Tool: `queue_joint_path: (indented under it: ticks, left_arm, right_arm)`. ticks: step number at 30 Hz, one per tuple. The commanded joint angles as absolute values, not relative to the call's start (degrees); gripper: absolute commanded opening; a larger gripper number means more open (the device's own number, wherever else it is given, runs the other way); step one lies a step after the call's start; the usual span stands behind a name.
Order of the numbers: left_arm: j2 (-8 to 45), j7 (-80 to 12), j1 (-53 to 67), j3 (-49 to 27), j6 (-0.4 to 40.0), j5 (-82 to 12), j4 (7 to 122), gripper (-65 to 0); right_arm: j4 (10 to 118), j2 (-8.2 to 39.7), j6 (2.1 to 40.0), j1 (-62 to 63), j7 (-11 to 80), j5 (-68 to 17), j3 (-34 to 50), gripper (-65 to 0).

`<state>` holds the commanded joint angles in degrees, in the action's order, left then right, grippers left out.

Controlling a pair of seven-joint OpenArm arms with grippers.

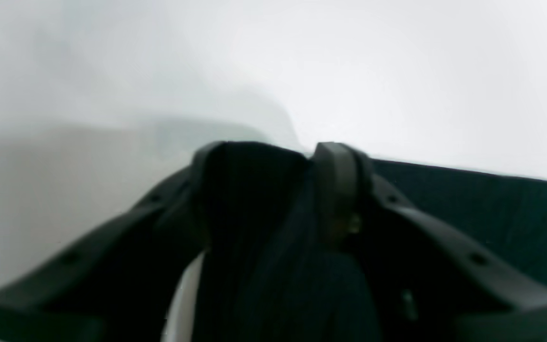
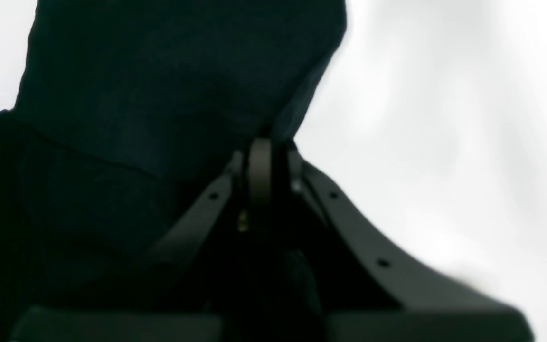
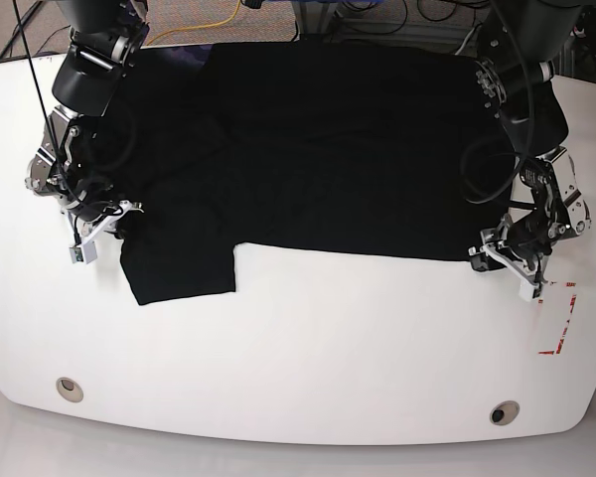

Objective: Layout the t-shirt on the table in an organized manner, then fold the t-shirt properly
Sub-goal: 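Grasp the shirt hem with both grippers, then fold the hem over onto the collar edge with both grippers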

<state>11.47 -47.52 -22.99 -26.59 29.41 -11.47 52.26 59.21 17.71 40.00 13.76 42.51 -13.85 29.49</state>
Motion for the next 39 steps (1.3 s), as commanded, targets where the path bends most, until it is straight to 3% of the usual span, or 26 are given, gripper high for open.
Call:
queue_joint_path:
  ticks: [2, 6, 20, 25, 39]
  left_arm:
    - [11.5, -47.3, -23.0, -26.6, 29.4, -11.5, 52.3, -55.7]
    - [11.5, -47.3, -23.1, -26.6, 29.4, -11.5, 52.4, -61.5]
    - [11.4, -47.9, -26.1, -26.3, 29.4, -11.3, 55.3, -61.9]
    - [11.4, -48.7, -28.4, -22.8, 29.4, -11.4, 54.7, -61.9]
    - [9.9, -53.2, -31.6, -21.6, 29.4, -11.6, 59.6, -61.9]
  right_arm:
    - [59.2, 17.7, 40.0, 13.8, 42.5, -13.8, 29.4, -62.8]
    - [59.2, 17.7, 40.0, 13.8, 42.5, -13.8, 29.4, -62.8]
    - [61.8, 18.1, 40.0, 14.5, 42.6, -13.3, 29.2, -65.0]
    - [61.9, 18.2, 40.0, 15.9, 44.5, -13.3, 29.2, -65.0]
    - [75.6, 17.9, 40.0, 16.8, 52.3, -13.4, 29.3, -65.0]
